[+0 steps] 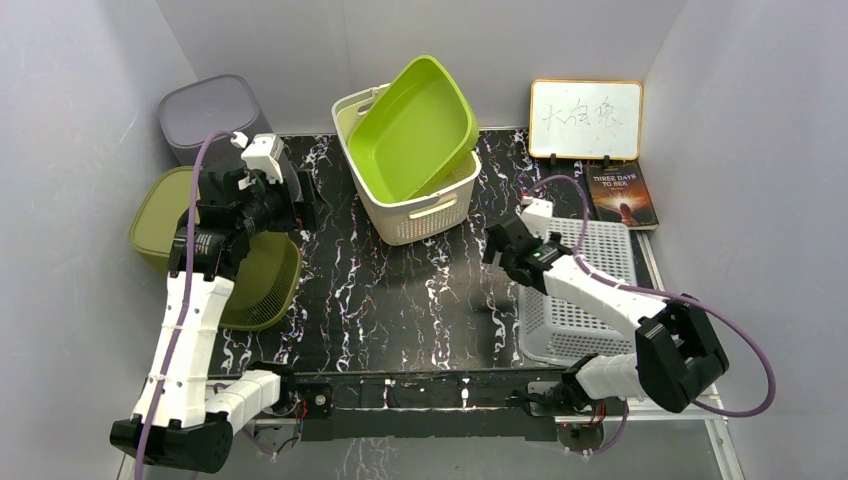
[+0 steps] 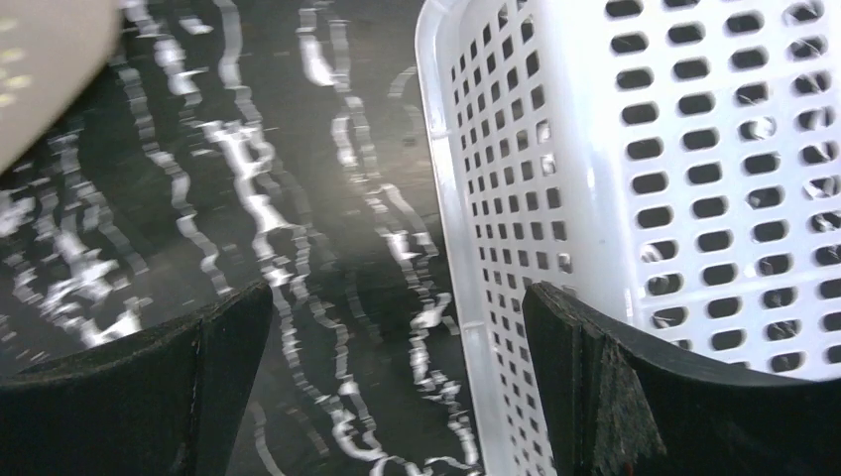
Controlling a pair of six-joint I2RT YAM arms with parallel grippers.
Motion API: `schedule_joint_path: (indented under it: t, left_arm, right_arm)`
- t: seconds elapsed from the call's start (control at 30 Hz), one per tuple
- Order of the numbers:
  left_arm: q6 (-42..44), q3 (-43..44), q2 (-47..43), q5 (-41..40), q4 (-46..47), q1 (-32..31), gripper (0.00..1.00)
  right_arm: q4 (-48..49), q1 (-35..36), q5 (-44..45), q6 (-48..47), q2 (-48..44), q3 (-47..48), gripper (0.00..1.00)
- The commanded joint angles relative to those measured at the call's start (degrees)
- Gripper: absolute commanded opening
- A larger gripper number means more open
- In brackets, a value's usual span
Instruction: Turn the large container upside down
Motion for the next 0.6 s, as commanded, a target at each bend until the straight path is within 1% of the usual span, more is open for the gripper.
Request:
schedule_joint_path:
  t: [0.0, 0.1, 0.2, 0.47, 0.57]
  left_arm:
    - [0.66, -0.12, -1.54, 0.08, -0.08, -0.14, 0.98]
    - [0.78, -0.27, -1.76, 0.08, -0.24, -0.14, 0.98]
    - [0.84, -0.71, -1.87, 0.13, -0.07, -0.13, 0.98]
    - [0.84, -0.52, -1.69, 0.16, 0.14, -0.14, 0.98]
    - [0.79, -0.80, -1.59, 0.15, 0.33, -0.14, 0.98]
  right_arm:
    - [1.07, -7.95, -0.17, -1.46, -4.28, -3.65, 0.98]
    - [1.16, -13.07, 1.58, -3.09, -7.00, -4.43, 0.98]
    - [1.26, -15.32, 1.47, -4.32, -8.41, -3.92, 0.98]
    - [0.39, -15.27, 0.59, -5.11, -8.59, -2.41, 0.98]
    - [2.34, -14.67, -4.59, -8.17, -9.94, -1.38, 0.98]
